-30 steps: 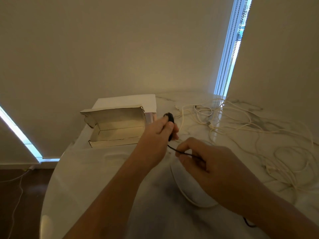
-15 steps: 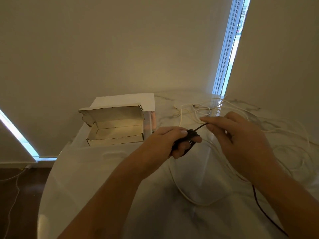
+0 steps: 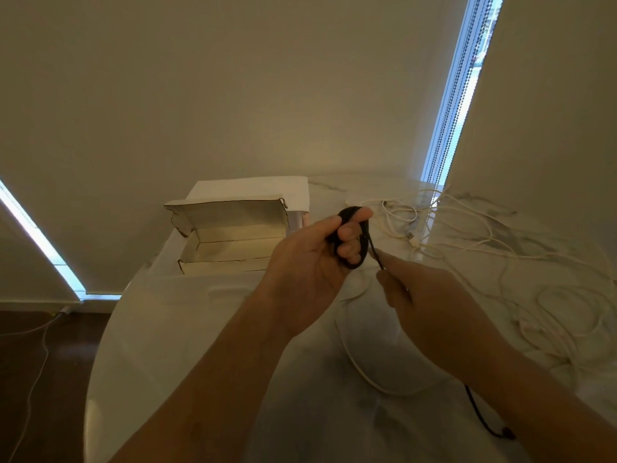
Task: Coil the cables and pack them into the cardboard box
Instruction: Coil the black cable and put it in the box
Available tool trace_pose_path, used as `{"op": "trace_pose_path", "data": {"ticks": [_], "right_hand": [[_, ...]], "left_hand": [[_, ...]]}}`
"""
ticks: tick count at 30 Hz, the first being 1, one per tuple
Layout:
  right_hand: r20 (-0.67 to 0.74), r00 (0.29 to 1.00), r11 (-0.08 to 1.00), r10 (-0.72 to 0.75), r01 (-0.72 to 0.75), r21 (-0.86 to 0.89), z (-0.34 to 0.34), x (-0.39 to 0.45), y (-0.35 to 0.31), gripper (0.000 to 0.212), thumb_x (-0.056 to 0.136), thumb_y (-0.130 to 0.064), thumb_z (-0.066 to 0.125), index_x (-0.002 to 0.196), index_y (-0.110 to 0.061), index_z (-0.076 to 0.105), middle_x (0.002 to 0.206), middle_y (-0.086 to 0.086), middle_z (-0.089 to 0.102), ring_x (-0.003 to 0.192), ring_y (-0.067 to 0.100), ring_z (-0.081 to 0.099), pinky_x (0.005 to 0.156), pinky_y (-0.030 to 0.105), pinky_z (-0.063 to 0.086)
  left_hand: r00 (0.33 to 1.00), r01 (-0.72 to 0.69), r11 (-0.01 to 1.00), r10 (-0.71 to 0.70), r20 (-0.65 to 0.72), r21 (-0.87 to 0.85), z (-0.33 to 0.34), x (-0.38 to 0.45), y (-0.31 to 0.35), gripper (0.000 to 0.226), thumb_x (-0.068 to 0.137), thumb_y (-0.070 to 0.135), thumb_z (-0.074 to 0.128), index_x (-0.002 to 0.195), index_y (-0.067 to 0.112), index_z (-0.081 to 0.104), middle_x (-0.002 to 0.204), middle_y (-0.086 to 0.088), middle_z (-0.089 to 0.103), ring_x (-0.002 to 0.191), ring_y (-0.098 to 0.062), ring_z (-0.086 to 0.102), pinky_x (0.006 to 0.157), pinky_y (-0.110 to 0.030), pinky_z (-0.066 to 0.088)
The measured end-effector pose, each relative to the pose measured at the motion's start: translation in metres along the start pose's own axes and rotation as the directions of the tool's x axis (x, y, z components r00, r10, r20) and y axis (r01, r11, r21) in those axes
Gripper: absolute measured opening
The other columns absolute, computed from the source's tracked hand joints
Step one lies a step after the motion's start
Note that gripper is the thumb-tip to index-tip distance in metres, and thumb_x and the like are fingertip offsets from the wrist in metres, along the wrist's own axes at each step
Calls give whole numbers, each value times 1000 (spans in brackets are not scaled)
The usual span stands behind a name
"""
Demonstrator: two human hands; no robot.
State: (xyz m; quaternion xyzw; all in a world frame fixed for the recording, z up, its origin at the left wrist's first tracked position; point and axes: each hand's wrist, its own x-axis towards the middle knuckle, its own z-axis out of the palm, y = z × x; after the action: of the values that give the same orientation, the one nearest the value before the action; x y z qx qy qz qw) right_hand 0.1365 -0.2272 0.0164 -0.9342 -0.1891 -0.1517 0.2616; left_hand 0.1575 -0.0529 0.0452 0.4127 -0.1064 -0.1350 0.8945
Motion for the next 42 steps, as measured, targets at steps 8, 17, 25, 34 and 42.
{"op": "trace_pose_path", "data": {"ticks": [8,17,25,34,42], "right_hand": [[106,989,994,-102,99,34,2,-12,-23,53,91,-45,29,135,-30,56,91,-13,64,72,-4,45,63,8,31],[-1,974,973,-227,227,45,-8,-19,-40,36,96,-45,36,116,-35,64,95,-19,69,68,-5,56,62,16,47],[-206,955,976,-214,201,-86,-28,-8,-20,20,98,-40,48,106,-32,64,92,-19,63,72,4,52,61,19,44],[-289,937,980,-196,176,-92,-40,3,2,18,95,-35,55,97,-23,68,87,-8,60,78,13,56,67,28,45],[-243,941,966,-235,199,-163,-44,9,21,25,95,-23,51,108,-20,72,97,-1,59,90,21,56,77,22,34]], "left_hand": [[957,-229,973,225,-181,-2,-8,5,5,37,104,10,38,132,-12,49,81,-3,56,68,-10,51,71,-24,44],[926,-225,918,306,-223,326,-15,7,3,25,104,8,42,116,-3,61,87,-7,63,77,-14,59,76,-28,50],[999,19,632,-46,13,775,-5,-3,-8,31,105,18,38,95,5,65,75,-5,60,69,-16,55,70,-32,45],[983,-10,545,-148,108,838,-1,-9,-5,29,101,34,50,115,18,69,78,0,55,71,-10,51,70,-26,46],[994,-109,265,16,109,958,-3,-6,-11,28,106,27,40,122,24,64,73,15,53,63,7,51,62,-7,39]]}}
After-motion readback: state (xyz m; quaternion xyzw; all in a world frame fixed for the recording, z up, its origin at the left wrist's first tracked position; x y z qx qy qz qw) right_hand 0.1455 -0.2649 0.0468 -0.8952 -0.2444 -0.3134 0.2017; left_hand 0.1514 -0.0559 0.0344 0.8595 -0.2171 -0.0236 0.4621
